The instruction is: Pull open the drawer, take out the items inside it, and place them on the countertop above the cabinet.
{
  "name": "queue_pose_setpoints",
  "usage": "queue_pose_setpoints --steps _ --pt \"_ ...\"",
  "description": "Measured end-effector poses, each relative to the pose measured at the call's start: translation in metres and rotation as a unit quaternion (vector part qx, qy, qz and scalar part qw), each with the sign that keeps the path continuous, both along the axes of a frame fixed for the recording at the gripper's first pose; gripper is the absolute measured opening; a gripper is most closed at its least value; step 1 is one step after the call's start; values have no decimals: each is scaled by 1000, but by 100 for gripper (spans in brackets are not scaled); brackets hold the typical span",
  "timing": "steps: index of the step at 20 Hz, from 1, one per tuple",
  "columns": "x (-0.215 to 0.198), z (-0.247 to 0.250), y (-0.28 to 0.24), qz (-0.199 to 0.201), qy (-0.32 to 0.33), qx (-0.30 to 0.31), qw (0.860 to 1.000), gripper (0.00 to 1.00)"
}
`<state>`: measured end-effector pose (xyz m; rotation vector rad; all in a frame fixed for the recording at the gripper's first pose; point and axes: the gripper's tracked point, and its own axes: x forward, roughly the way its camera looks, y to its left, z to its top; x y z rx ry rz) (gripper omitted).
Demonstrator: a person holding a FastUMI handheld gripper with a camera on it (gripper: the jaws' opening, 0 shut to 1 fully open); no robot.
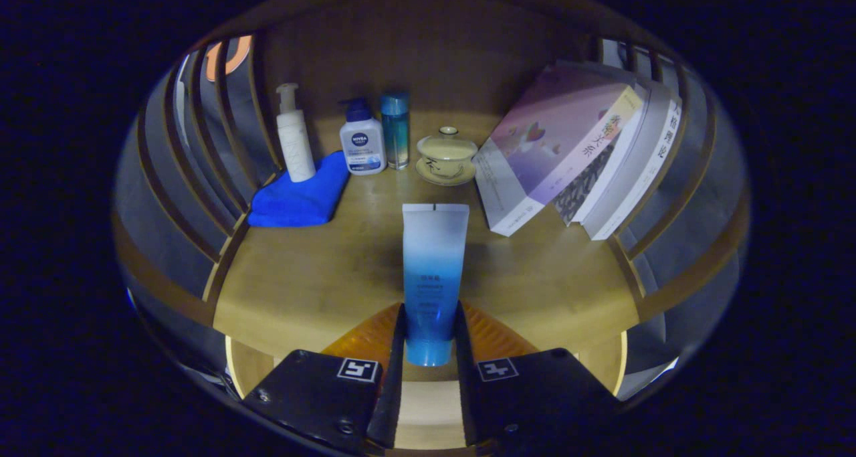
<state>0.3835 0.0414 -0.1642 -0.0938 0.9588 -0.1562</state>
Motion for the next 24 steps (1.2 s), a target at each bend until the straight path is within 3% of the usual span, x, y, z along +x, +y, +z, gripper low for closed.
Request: queue_pose_setpoints --steps 8,14,15,24 --pt "12 -18 4 3 0 -5 1000 43" --pt "3 3 10 5 -31 8 999 67" --pt "-2 8 12 10 -35 8 999 72" --pt "-83 62 50 98 -104 13 990 75"
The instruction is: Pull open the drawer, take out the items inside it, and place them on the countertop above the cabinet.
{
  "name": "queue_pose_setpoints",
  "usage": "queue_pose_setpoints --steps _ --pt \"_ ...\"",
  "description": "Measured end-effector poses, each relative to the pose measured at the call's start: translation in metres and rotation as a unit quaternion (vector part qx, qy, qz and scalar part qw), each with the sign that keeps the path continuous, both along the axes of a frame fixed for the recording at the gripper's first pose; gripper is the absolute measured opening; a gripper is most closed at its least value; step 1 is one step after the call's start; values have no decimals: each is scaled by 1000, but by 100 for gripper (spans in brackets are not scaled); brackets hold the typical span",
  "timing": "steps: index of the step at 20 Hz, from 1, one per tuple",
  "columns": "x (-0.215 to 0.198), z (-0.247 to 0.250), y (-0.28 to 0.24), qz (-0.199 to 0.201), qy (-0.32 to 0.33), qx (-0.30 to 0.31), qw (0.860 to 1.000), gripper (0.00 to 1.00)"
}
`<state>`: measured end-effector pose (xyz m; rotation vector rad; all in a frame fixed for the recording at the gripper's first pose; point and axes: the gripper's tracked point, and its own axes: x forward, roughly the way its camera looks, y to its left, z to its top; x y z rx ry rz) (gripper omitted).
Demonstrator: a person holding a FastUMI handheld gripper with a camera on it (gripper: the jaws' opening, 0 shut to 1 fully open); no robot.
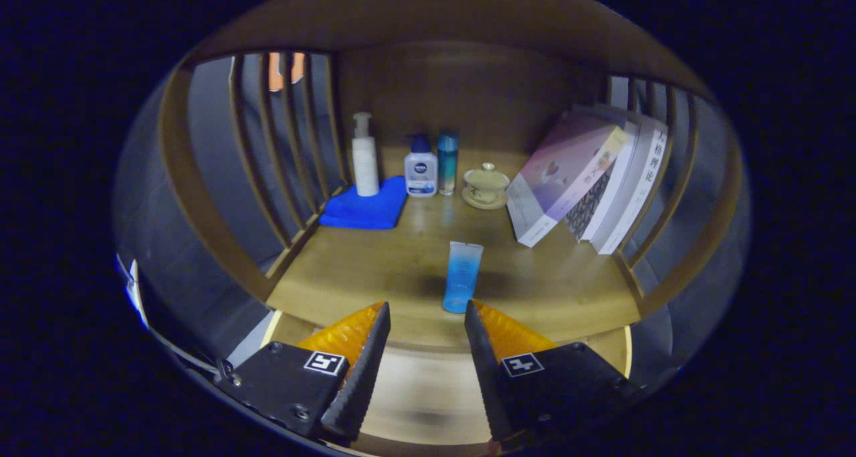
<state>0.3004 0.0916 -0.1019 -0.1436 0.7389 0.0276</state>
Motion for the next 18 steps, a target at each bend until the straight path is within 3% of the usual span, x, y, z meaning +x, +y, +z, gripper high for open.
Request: queue_pose_setpoints --steps 3,8,11,18 --pt "-37 18 10 15 -30 8 999 83" --pt "-94 43 21 37 -90 30 995 83" --pt "-130 48 19 54 -129 18 990 100" --pt "-198 26 4 58 -210 7 976 100"
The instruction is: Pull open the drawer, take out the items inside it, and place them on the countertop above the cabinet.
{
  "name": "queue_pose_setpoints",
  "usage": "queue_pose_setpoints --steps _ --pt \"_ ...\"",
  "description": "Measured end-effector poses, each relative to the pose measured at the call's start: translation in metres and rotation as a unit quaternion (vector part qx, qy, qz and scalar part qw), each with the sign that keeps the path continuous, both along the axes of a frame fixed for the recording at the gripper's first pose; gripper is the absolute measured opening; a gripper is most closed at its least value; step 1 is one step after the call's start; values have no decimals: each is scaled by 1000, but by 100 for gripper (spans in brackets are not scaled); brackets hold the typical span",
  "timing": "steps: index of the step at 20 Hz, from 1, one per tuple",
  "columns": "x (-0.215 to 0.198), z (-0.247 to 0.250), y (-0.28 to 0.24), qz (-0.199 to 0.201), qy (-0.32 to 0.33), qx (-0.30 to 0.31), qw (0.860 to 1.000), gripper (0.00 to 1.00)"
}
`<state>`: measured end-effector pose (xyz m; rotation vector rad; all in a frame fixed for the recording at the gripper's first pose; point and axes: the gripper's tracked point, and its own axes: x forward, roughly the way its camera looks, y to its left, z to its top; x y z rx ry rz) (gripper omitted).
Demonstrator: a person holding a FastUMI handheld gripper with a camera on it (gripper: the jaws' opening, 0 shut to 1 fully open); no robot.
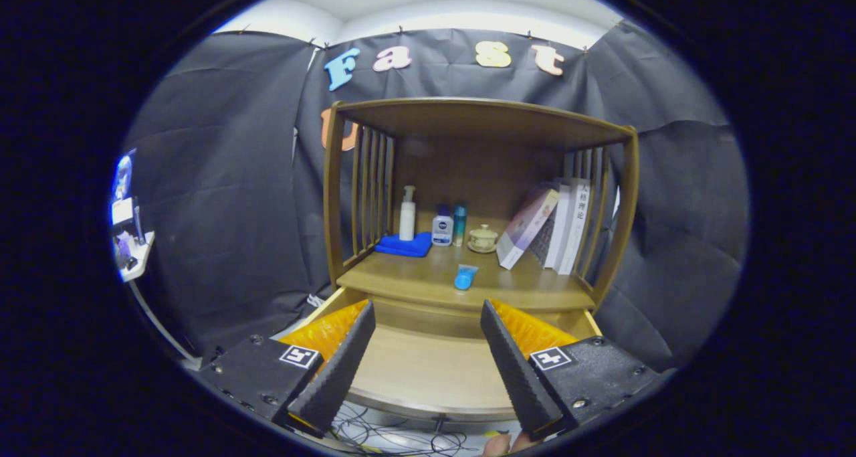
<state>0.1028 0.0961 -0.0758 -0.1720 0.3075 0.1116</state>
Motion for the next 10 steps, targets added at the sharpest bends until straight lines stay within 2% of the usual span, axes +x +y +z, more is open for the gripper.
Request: queue_pose_setpoints --steps 4,10 --pt "-34 -32 -8 -9 -19 2 1000 100" --pt "-58 -71 -20 -26 -58 2 998 100"
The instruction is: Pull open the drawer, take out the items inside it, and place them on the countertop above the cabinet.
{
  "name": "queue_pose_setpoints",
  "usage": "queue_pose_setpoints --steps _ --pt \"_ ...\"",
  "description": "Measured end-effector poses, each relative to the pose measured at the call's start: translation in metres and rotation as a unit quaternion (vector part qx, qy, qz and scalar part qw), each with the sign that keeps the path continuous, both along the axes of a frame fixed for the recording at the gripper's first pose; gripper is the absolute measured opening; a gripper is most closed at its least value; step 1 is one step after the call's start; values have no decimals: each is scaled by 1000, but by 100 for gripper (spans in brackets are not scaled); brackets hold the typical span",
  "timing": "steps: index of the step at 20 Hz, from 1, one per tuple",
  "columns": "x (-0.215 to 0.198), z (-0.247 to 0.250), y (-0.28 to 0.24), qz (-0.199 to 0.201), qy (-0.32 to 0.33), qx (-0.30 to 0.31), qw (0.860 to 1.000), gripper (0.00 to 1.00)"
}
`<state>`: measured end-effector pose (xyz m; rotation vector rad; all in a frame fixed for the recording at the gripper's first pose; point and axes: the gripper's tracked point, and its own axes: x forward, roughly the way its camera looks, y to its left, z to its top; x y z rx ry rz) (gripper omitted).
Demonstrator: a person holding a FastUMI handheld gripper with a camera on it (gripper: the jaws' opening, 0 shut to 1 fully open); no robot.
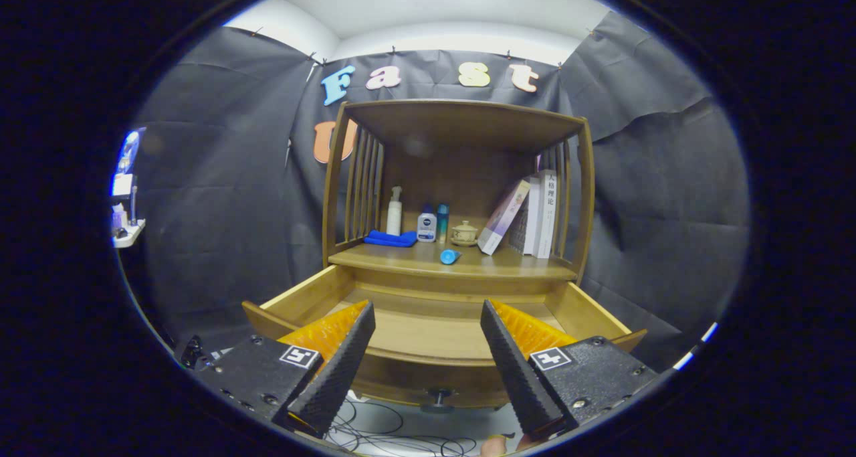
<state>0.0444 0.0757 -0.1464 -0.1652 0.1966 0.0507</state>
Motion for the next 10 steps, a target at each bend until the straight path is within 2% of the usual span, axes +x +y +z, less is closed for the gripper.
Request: queue_pose_setpoints --steps 6,10 --pt "-15 -44 -16 -30 3 3 1000 100" --pt "-20 -90 -26 -52 32 -3 998 100"
